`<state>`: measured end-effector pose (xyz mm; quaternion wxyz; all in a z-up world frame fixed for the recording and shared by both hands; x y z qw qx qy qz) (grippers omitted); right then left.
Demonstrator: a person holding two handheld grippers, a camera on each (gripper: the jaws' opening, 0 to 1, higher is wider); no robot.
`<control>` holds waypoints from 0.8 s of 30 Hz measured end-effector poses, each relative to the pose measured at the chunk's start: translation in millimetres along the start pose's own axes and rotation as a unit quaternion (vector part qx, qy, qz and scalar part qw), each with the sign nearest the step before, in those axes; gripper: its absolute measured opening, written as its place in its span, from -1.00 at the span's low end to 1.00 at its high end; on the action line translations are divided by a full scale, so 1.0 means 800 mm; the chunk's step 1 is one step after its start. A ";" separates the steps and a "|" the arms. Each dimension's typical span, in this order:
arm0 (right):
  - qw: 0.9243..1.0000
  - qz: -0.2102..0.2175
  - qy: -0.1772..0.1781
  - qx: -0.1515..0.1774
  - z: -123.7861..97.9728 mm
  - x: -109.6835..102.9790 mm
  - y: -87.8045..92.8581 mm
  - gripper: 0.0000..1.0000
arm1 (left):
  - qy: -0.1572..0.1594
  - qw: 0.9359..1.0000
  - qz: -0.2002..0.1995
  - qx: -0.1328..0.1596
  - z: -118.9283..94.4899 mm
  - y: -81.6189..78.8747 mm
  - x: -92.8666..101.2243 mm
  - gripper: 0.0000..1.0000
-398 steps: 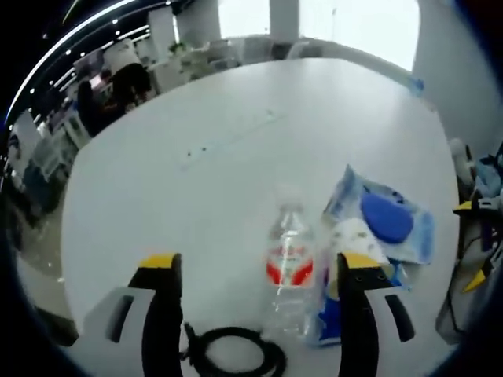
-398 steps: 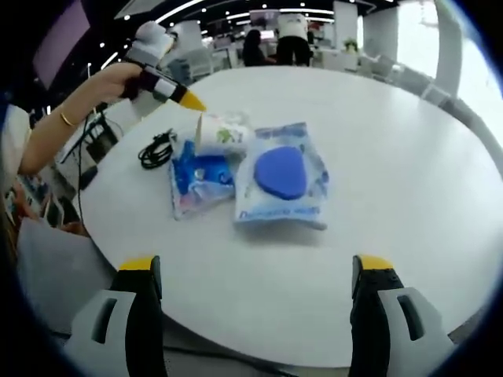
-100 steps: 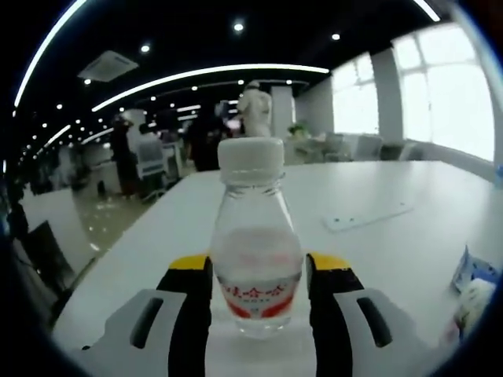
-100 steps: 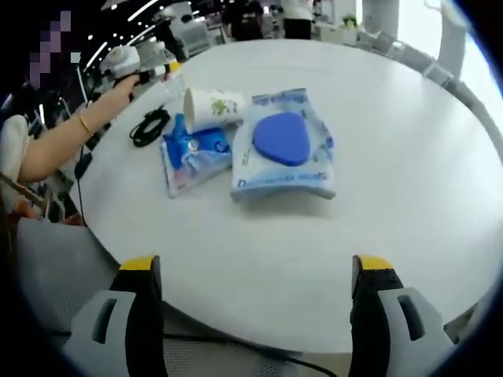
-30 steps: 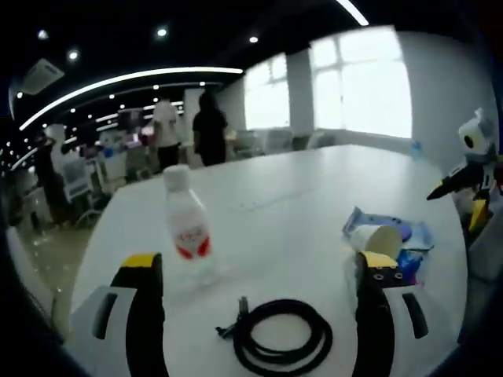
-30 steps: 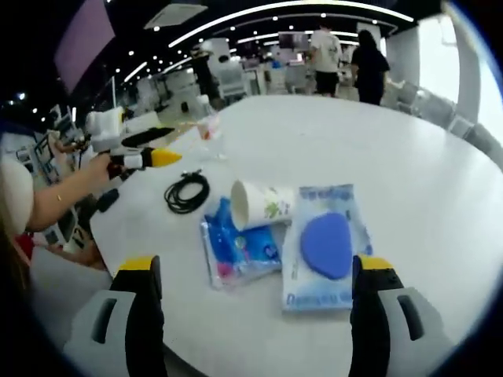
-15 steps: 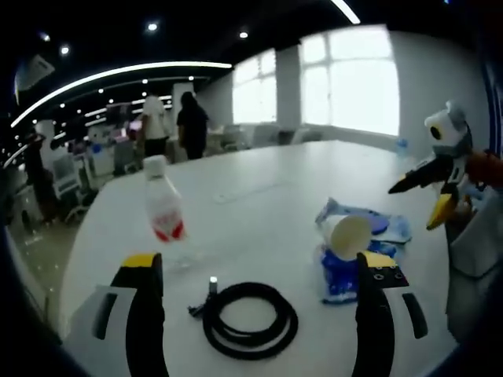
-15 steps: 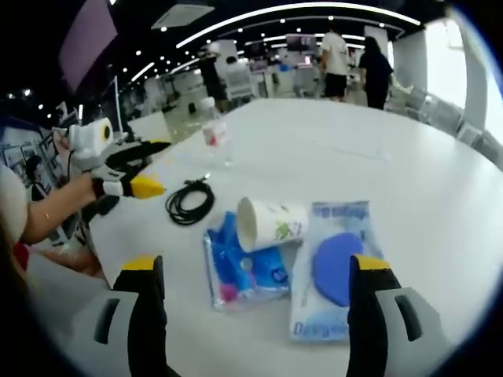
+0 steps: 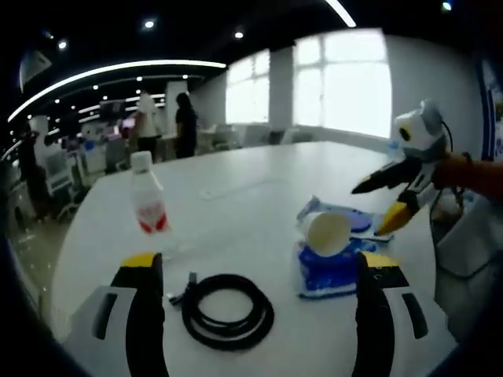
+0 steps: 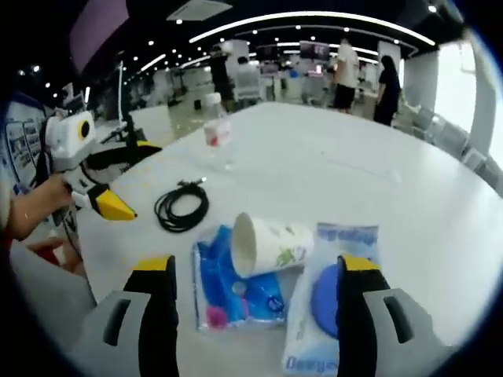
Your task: Arrange the tabletop items into an orderly group along one side of the table until the central work area is clear of visible clutter.
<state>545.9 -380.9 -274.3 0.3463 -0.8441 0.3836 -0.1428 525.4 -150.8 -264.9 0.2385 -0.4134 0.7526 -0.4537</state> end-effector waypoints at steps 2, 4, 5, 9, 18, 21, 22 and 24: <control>1.000 0.005 -0.005 0.006 0.005 0.003 -0.002 0.49 | 0.006 1.000 -0.001 0.000 0.000 0.001 0.004 0.99; 1.000 0.006 -0.002 0.007 0.010 0.005 -0.002 0.44 | 0.012 1.000 -0.001 -0.004 0.001 0.003 0.007 0.99; 1.000 0.010 -0.003 0.006 0.013 0.006 -0.003 0.44 | 0.015 1.000 0.004 -0.006 0.002 0.004 0.009 0.99; 1.000 0.009 0.000 0.017 0.018 0.009 -0.007 0.28 | 0.023 1.000 0.013 -0.007 0.004 0.003 0.016 0.98; 1.000 0.011 -0.003 0.021 0.036 0.008 -0.011 0.05 | 0.052 0.999 0.004 -0.007 0.007 0.006 0.032 0.97; 1.000 0.001 0.011 0.027 0.039 0.008 -0.013 -0.17 | 0.052 0.999 0.012 -0.010 0.007 0.006 0.035 0.96; 1.000 -0.006 0.015 0.024 0.040 0.008 -0.012 -0.24 | 0.056 0.998 0.011 -0.011 0.007 0.006 0.037 0.96; 0.999 -0.013 0.025 0.019 0.043 0.010 -0.011 -0.31 | 0.067 0.998 0.007 -0.009 0.006 0.006 0.040 0.96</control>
Point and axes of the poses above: the point that each gripper's makers call its tool centre point, and the gripper's own axes: z roughly forward along the fingers, x roughly to its right, y roughly out of its underside, the point moved 6 cm from there along -z, roughly backward along the fingers, and after that the axes turned 9 degrees about -x, right-handed, at the moved point
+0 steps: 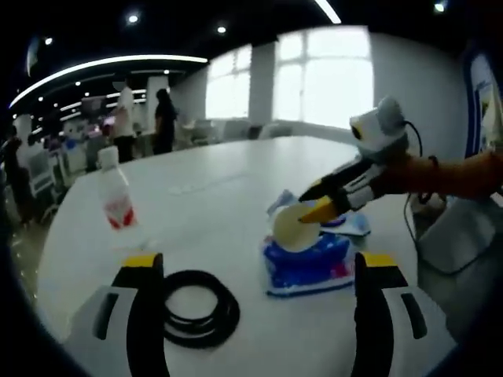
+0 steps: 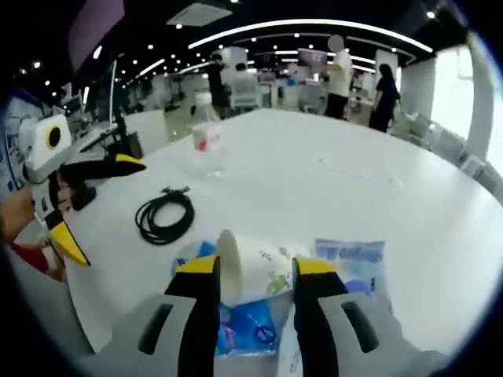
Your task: Arrange the tabletop items into an orderly group along one side of the table until the central work area is clear of visible clutter.
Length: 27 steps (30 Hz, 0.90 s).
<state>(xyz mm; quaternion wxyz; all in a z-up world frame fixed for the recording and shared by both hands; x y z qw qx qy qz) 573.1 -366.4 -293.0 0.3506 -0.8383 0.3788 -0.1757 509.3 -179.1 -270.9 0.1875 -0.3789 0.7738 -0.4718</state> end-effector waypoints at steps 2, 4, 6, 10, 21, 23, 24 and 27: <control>1.000 -0.001 0.005 -0.003 0.003 0.001 0.001 -0.35 | 0.004 1.000 -0.001 0.000 -0.001 0.000 0.003 0.95; 1.000 -0.003 0.008 -0.006 0.004 0.002 0.003 -0.46 | 0.004 1.000 0.002 0.000 -0.002 0.001 0.005 0.95; 1.000 -0.012 0.014 -0.008 0.006 0.003 0.004 -0.58 | 0.006 1.000 0.002 -0.004 -0.002 0.002 0.006 0.94; 0.999 -0.022 0.027 -0.013 0.006 0.006 0.004 -0.65 | 0.014 1.000 -0.003 -0.005 -0.002 0.004 0.009 0.90; 0.999 -0.011 0.038 -0.010 -0.002 0.009 0.001 -0.97 | 0.023 1.000 0.004 -0.006 -0.005 0.004 0.019 0.88; 0.999 -0.009 0.037 -0.008 -0.005 0.008 -0.002 -0.97 | 0.023 1.000 0.006 -0.004 -0.005 0.003 0.020 0.88; 0.999 -0.008 0.036 -0.010 -0.006 0.008 -0.003 -0.97 | 0.023 1.000 0.007 -0.004 -0.006 0.002 0.020 0.89; 0.999 -0.004 0.032 -0.019 -0.009 0.006 -0.005 -0.97 | 0.027 1.000 0.009 0.001 -0.006 -0.001 0.022 0.88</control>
Point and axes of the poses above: the point that each gripper's makers call its tool centre point, and the gripper's own axes: z roughly forward along the fingers, x roughly to its right, y roughly out of its underside, the point moved 6 cm from there along -z, roughly backward along the fingers, and after that the axes turned 9 degrees about -x, right-handed, at the moved point
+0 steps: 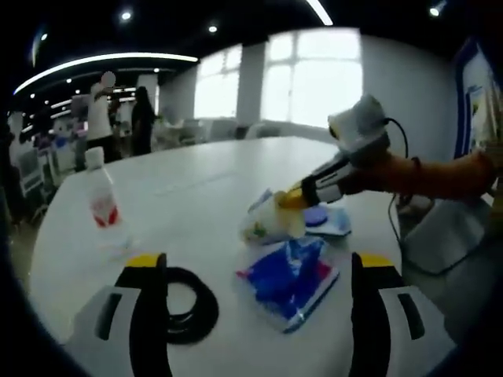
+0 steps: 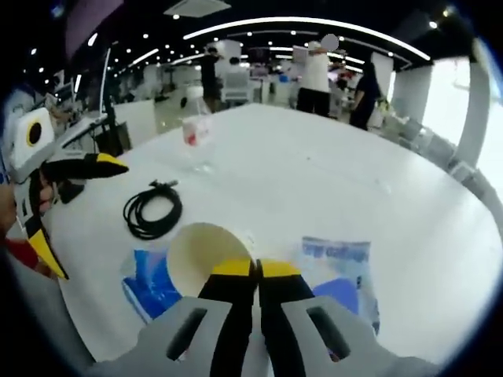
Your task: Arrange the tabletop items into an orderly group along one side of the table until the central work area is clear of visible clutter.
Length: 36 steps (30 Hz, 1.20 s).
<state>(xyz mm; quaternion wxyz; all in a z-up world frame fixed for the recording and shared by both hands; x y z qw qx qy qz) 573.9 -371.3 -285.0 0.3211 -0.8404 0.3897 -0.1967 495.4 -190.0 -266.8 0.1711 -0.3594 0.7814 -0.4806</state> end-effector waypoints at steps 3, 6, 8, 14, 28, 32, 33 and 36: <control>1.000 0.001 -0.004 -0.003 -0.006 -0.004 -0.004 -0.97 | 0.006 1.000 0.004 0.011 -0.001 -0.006 0.003 0.86; 0.999 0.025 -0.006 -0.032 -0.011 -0.007 -0.002 -0.97 | 0.008 1.000 0.010 0.014 0.000 -0.010 0.005 0.87; 0.999 0.035 -0.014 -0.037 -0.013 -0.008 -0.004 -0.97 | 0.011 1.000 0.017 0.015 0.000 -0.012 0.007 0.87; 0.996 0.061 -0.026 -0.067 -0.028 -0.013 -0.006 -0.97 | 0.019 0.999 0.043 0.011 0.001 -0.014 0.016 0.87; 0.990 0.073 -0.081 -0.086 -0.071 -0.055 -0.022 -0.97 | 0.026 0.992 0.120 0.028 -0.002 -0.030 0.043 0.82; 0.987 0.074 -0.107 -0.093 -0.081 -0.067 -0.023 -0.97 | 0.026 0.988 0.148 0.033 -0.003 -0.032 0.050 0.81; 0.987 0.074 -0.110 -0.094 -0.082 -0.069 -0.023 -0.97 | 0.024 0.987 0.156 0.036 -0.003 -0.033 0.051 0.81; 0.986 0.072 -0.116 -0.098 -0.089 -0.075 -0.022 -0.97 | 0.018 0.983 0.182 0.033 -0.001 -0.032 0.051 0.78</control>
Point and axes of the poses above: the point that each gripper's makers call its tool centre point, and the gripper's own axes: z roughly forward along the fingers, x roughly to its right, y roughly out of its underside, the point moved 6 cm from there along -z, roughly backward along the fingers, and after that the axes turned 9 degrees about -x, right-handed, at the moved point
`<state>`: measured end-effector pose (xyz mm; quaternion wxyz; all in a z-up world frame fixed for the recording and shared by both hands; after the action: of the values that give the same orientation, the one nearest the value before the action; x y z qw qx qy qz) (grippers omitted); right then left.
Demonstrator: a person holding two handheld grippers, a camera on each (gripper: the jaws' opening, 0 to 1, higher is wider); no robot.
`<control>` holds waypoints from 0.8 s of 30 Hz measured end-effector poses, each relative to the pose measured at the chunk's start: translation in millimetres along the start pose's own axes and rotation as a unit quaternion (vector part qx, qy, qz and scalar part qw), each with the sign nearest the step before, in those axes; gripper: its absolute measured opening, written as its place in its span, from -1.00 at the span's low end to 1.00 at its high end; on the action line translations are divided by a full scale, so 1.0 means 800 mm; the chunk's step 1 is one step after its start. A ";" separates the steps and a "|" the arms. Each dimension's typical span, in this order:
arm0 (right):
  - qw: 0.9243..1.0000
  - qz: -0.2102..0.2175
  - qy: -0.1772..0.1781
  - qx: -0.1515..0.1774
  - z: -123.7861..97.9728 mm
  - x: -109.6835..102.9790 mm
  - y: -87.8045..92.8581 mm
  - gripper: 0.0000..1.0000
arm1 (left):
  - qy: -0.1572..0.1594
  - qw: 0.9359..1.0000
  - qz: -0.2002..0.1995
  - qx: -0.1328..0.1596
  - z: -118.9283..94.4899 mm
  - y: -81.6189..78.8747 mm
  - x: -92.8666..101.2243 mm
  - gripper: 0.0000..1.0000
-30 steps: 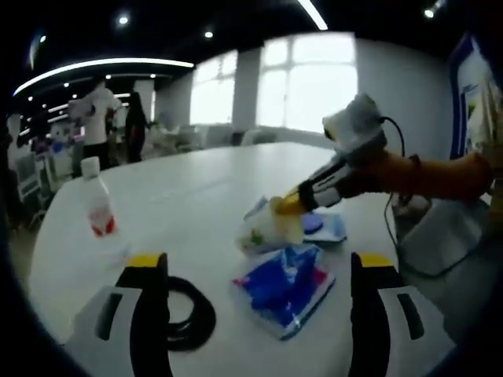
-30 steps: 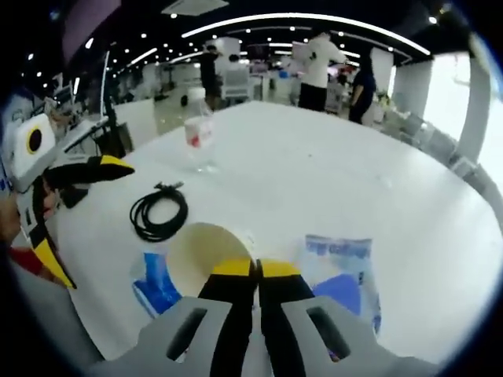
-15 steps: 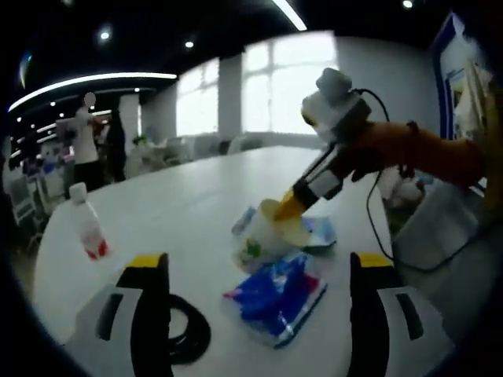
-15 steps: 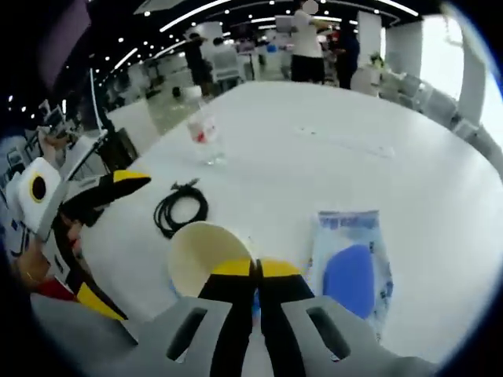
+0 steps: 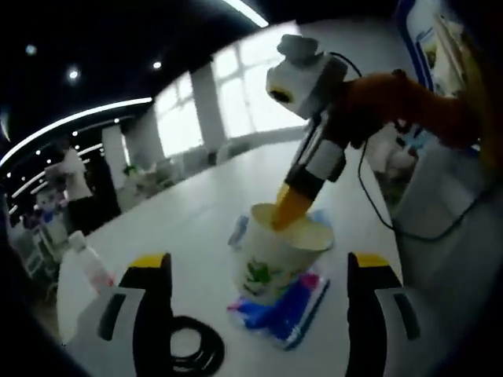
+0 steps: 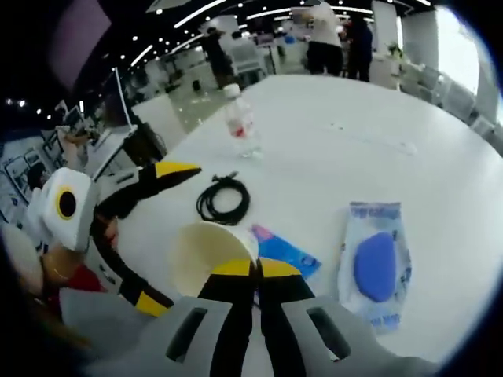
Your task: Arrange the tabletop items into an orderly group along one side of the table until the central work area is clear of visible clutter.
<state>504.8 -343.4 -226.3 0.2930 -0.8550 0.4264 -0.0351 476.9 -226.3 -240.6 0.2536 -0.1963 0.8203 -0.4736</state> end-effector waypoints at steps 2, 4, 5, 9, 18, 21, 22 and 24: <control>1.000 0.000 -0.009 0.000 -0.003 -0.004 0.000 -0.97 | -0.003 1.000 0.007 -0.006 0.001 0.001 0.001 0.75; 1.000 0.003 -0.021 -0.001 -0.004 -0.009 0.000 -0.97 | -0.004 1.000 0.014 -0.008 0.001 0.002 0.001 0.69; 1.000 0.003 -0.023 -0.002 -0.005 -0.010 0.001 -0.97 | -0.004 1.000 0.022 -0.007 0.001 0.001 0.002 0.65; 0.999 -0.001 -0.033 -0.007 -0.007 -0.017 0.003 -0.97 | -0.009 0.999 0.045 -0.007 0.002 0.009 -0.002 0.54; 0.999 0.001 -0.040 -0.006 -0.012 -0.023 0.002 -0.97 | -0.030 0.990 0.137 -0.031 0.000 0.008 -0.001 0.21; 0.999 -0.002 -0.039 -0.005 -0.013 -0.024 0.000 -0.97 | -0.024 0.983 0.178 -0.032 0.001 0.006 0.005 0.06; 0.999 -0.003 -0.038 -0.004 -0.014 -0.023 -0.001 -0.97 | -0.023 0.983 0.179 -0.032 0.001 0.006 0.006 0.01; 0.999 -0.005 -0.040 -0.003 -0.016 -0.024 -0.002 -0.97 | -0.019 0.983 0.180 -0.030 0.002 0.007 0.006 -0.06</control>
<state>489.7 -334.3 -211.5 0.3067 -0.8588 0.4104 -0.0009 473.6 -227.8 -247.0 0.3443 -0.0625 0.8511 -0.3915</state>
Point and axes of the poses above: the point that each gripper's makers call its tool centre point, and the gripper's own axes: z roughly forward along the fingers, x roughly to its right, y roughly out of its underside, the point moved 6 cm from there along -z, roughly backward along the fingers, and after that the axes turned 9 degrees about -x, right-handed, at the moved point
